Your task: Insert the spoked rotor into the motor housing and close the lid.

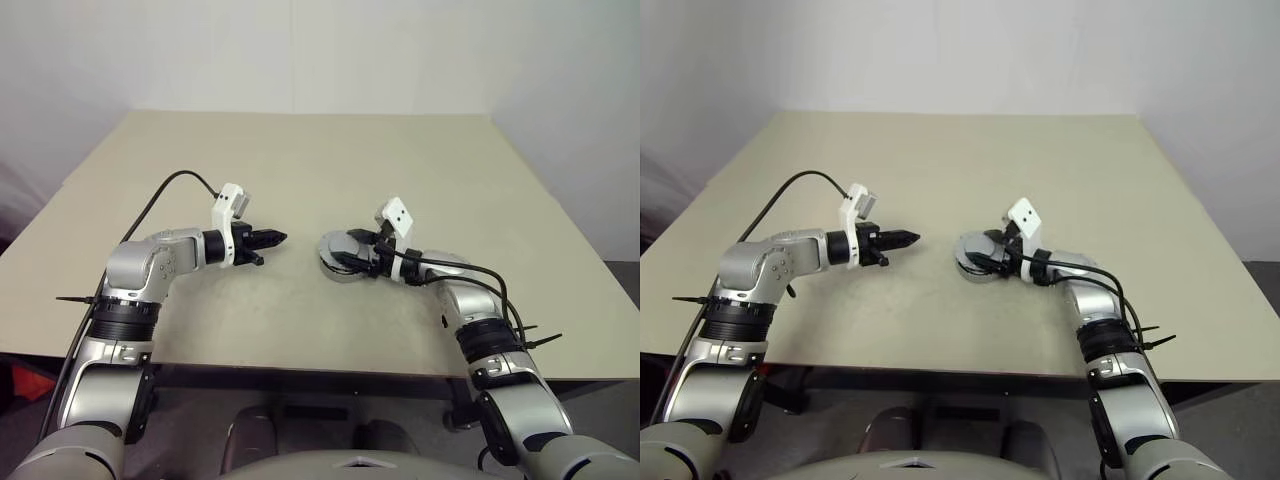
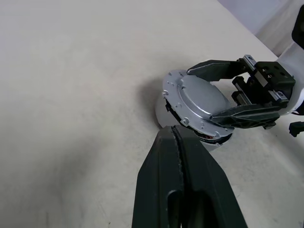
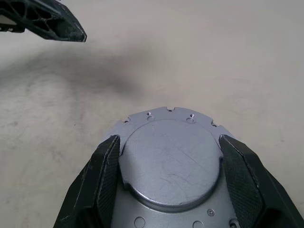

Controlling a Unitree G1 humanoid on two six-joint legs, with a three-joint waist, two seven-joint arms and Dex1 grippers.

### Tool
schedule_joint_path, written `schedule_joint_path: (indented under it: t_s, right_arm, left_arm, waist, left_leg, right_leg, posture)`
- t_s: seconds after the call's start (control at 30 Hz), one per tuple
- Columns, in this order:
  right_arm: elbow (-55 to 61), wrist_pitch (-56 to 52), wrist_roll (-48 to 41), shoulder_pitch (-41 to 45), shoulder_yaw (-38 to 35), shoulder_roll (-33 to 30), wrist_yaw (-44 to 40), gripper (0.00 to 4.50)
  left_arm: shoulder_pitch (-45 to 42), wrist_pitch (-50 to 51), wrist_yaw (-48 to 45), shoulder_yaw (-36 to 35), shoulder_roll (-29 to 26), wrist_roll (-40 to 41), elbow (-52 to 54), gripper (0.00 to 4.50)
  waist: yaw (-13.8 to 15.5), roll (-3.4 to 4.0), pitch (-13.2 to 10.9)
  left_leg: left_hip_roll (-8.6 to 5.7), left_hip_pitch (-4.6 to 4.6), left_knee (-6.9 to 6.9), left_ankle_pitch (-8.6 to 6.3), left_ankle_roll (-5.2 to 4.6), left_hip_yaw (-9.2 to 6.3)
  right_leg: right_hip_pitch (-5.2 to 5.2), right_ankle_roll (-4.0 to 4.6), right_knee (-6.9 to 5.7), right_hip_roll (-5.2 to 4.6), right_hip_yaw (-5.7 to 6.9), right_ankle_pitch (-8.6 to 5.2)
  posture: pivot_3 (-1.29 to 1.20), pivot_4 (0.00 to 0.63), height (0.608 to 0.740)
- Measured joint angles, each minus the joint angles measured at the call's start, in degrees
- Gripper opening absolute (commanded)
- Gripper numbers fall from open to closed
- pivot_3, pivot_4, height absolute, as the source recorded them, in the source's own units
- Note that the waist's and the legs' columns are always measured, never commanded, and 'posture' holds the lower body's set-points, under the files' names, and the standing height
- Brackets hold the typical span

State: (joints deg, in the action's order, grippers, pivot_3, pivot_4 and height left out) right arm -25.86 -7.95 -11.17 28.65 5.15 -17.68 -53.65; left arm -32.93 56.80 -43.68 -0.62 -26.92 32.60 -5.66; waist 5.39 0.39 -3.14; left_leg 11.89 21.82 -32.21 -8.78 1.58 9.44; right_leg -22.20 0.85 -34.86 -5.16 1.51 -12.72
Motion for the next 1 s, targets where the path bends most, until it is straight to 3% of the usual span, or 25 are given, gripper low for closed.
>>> schedule_joint_path:
  t_s: [1.0]
  right_arm:
    - [0.4, 3.0, 1.5, -1.4, 0.8, -1.5, -1.1, 3.18]
  left_arm:
    - [0.0, 0.0, 0.2, 0.0, 0.0, 0.0, 0.0, 0.0]
  waist:
    - [0.1, -0.01, 0.0]
  left_leg:
    - [-0.01, -0.02, -0.04, 0.0, -0.01, 0.0]
  right_leg:
    - [0.06, 0.0, 0.0, -0.02, 0.0, 0.0]
  posture:
    - [0.0, 0.0, 0.74]
